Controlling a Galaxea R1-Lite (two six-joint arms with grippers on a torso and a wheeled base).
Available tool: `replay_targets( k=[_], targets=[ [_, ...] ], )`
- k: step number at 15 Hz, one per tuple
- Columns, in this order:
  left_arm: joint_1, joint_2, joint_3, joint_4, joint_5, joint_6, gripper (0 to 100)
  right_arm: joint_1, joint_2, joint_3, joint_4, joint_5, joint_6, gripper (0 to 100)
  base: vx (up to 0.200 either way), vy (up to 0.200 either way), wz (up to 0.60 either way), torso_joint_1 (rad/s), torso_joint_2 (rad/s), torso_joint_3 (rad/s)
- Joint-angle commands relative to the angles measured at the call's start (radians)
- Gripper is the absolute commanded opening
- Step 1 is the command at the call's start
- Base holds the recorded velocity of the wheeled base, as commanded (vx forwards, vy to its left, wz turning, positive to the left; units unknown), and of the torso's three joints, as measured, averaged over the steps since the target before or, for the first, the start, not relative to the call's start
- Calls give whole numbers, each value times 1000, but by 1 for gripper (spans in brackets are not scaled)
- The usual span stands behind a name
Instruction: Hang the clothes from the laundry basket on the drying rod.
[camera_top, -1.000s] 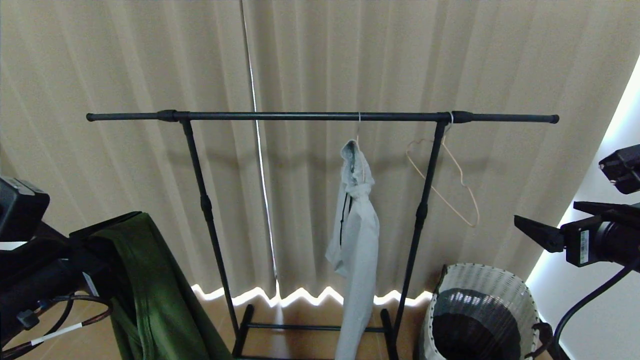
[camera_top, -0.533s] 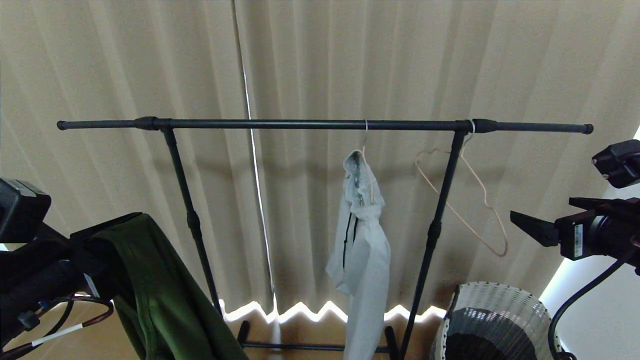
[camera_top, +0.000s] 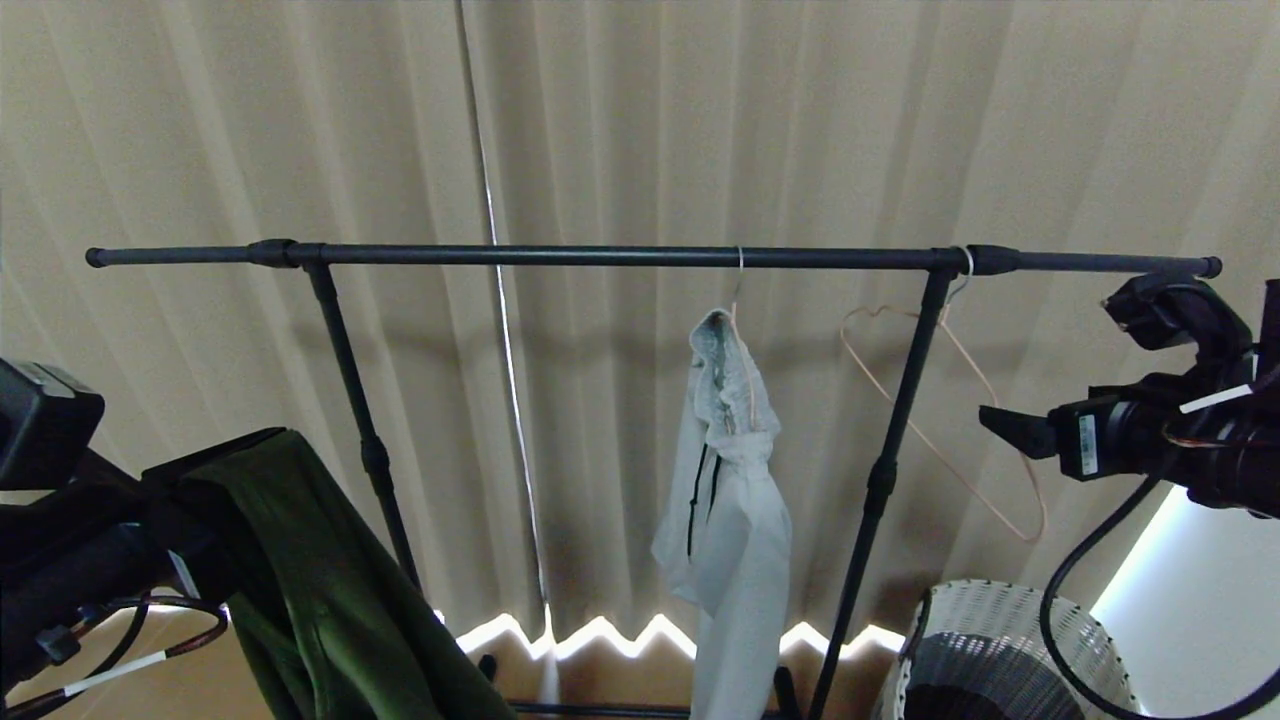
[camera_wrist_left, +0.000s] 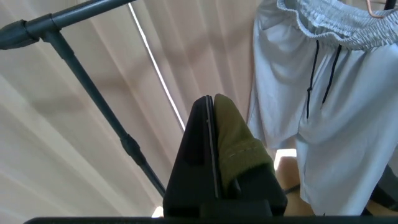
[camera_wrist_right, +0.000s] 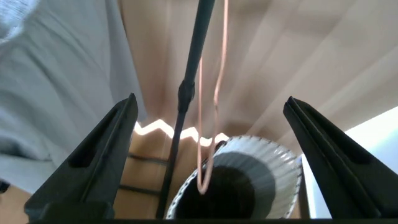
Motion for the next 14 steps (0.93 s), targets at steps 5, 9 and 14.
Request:
replay_targets(
  k=[5, 9, 14],
  targets=[
    [0, -3, 1, 0, 0, 1, 0, -54, 272, -159, 1, 0, 21, 100, 0, 0, 0, 0, 0, 0],
    [-3, -3, 7, 0, 0, 1, 0, -57, 327, -225, 54, 6, 50, 100, 0, 0, 0, 0, 0, 0],
    [-5, -9, 8, 0, 0, 1, 0, -52, 358, -267, 102, 5, 64, 100, 0, 0, 0, 0, 0, 0]
  ],
)
